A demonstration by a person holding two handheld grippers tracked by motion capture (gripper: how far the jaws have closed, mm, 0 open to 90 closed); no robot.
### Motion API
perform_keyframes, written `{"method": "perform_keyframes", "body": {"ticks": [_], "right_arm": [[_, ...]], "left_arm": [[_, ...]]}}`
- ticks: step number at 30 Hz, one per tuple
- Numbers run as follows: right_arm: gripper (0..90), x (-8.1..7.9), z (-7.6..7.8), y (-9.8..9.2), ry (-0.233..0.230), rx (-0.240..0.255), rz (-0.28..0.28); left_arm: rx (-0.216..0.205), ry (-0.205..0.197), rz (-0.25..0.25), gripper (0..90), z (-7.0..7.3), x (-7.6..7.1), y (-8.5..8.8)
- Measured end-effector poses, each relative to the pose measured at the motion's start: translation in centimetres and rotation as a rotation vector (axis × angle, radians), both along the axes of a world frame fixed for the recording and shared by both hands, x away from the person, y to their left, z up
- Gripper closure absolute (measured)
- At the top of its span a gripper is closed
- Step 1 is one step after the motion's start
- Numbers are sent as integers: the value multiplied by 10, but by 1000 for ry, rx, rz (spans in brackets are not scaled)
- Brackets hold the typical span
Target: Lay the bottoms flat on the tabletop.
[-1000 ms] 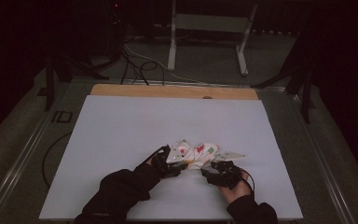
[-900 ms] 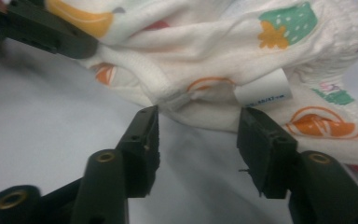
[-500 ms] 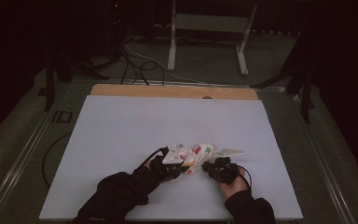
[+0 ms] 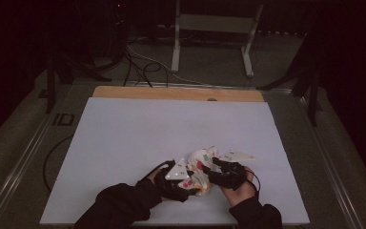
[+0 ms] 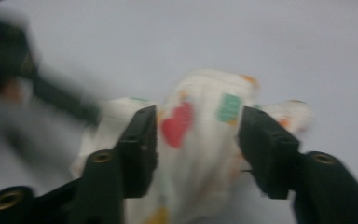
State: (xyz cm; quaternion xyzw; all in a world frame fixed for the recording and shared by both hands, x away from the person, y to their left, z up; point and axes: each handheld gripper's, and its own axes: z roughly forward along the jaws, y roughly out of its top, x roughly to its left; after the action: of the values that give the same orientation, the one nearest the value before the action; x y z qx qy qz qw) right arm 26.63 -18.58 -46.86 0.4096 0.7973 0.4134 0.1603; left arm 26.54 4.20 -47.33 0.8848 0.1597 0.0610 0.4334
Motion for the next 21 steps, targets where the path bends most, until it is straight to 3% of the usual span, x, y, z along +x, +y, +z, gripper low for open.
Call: {"method": "perform_keyframes", "body": {"ticks": [2,4,6,9,12,16,19,21], "right_arm": [[422,-2,-2,10,-13,-20,22],[401,-2,-6,20,-25,-56,28],[396,1,-12,25,-27,-123,22],[411,3,-17,27,-15,-152,22],[524,6,-23,23,19,-210,7],[846,8,-22,10,18,-225,-4],[870,8,-17,1,13,-222,-10],[872,8,-15,-5,5,-201,-11]], "left_arm": [[15,3,61,374,-3,10,11],[23,31,109,373,-12,20,19],[39,59,130,400,-22,28,22],[62,77,135,412,-35,35,20],[70,82,128,464,-39,38,15],[86,86,140,600,-40,43,9],[88,94,139,803,-39,44,8],[86,81,149,852,-35,43,9]]}}
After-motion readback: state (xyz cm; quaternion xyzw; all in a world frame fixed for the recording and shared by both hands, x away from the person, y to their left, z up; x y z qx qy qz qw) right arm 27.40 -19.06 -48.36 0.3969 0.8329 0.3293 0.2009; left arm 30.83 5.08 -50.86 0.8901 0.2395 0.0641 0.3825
